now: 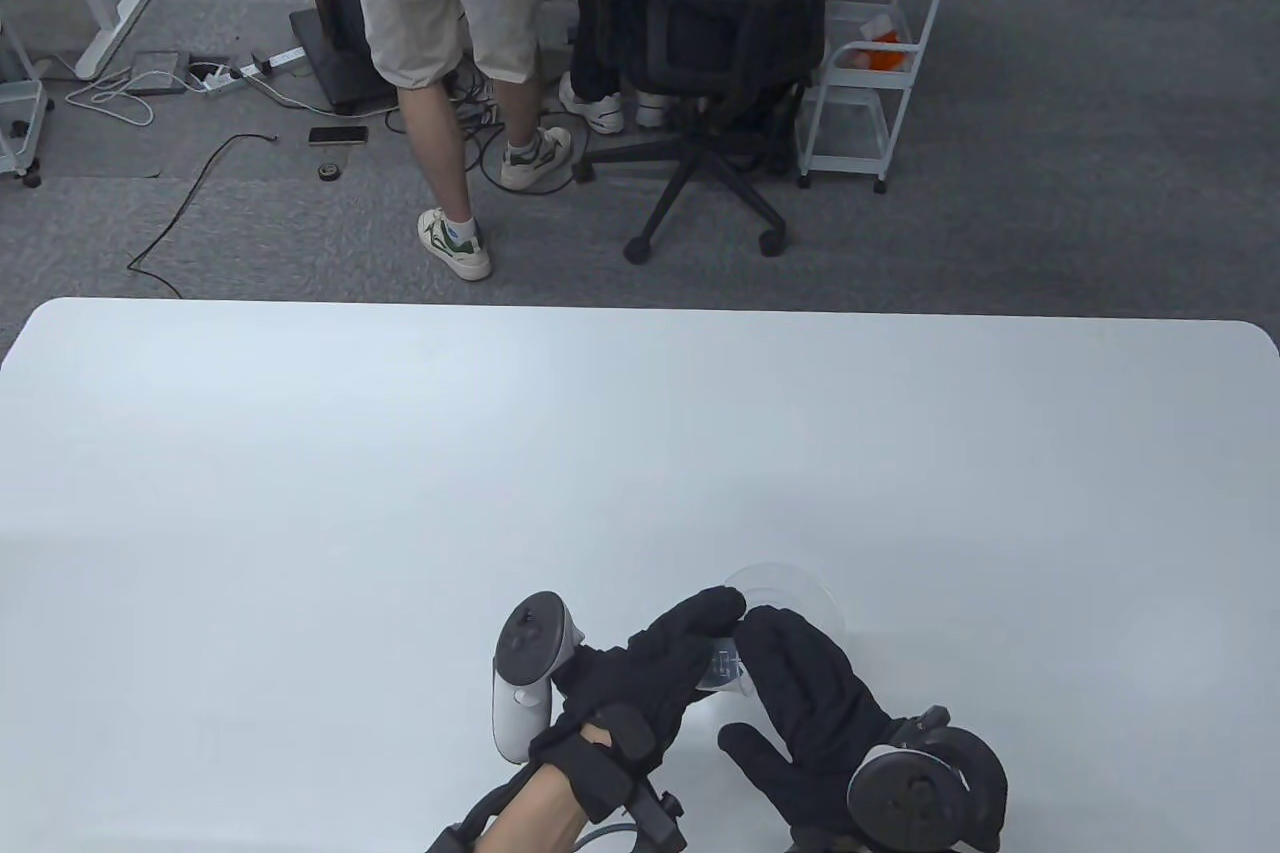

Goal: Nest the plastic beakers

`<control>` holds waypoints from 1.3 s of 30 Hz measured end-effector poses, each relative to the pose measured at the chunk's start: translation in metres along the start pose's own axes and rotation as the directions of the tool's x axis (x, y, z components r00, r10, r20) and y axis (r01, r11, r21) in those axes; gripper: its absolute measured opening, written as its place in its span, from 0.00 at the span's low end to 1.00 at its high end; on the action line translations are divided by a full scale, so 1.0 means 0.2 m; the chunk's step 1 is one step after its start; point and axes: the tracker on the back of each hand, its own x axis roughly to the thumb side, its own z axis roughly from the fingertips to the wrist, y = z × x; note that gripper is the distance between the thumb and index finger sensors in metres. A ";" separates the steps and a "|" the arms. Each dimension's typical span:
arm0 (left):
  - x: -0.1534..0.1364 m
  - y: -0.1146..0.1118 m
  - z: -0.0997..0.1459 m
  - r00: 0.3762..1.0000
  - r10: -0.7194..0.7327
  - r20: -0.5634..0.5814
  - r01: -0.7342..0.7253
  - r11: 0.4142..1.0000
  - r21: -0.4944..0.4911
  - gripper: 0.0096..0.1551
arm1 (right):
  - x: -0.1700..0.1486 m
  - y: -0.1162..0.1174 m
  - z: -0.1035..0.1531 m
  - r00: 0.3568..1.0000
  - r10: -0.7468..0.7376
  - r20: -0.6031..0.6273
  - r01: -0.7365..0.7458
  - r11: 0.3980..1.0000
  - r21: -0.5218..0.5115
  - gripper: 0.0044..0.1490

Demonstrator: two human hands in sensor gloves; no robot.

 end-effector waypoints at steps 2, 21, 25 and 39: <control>-0.01 -0.02 0.00 0.999 0.035 -0.003 -0.035 0.999 -0.015 0.31 | 0.00 0.00 0.00 1.000 0.000 -0.002 -0.001 1.000 -0.022 0.47; -0.02 -0.05 0.01 1.000 0.013 -0.004 -0.013 1.000 0.003 0.34 | -0.03 0.00 -0.02 0.986 -0.157 -0.055 0.154 0.987 -0.048 0.37; -0.01 -0.03 0.01 1.000 -0.024 0.013 0.024 0.999 0.034 0.35 | -0.04 0.01 -0.03 0.984 -0.172 -0.046 0.172 0.985 -0.008 0.35; 0.05 -0.05 0.04 0.944 -0.326 0.058 0.321 0.944 0.073 0.39 | -0.10 -0.04 -0.09 0.986 -0.158 -0.060 0.159 0.987 0.006 0.35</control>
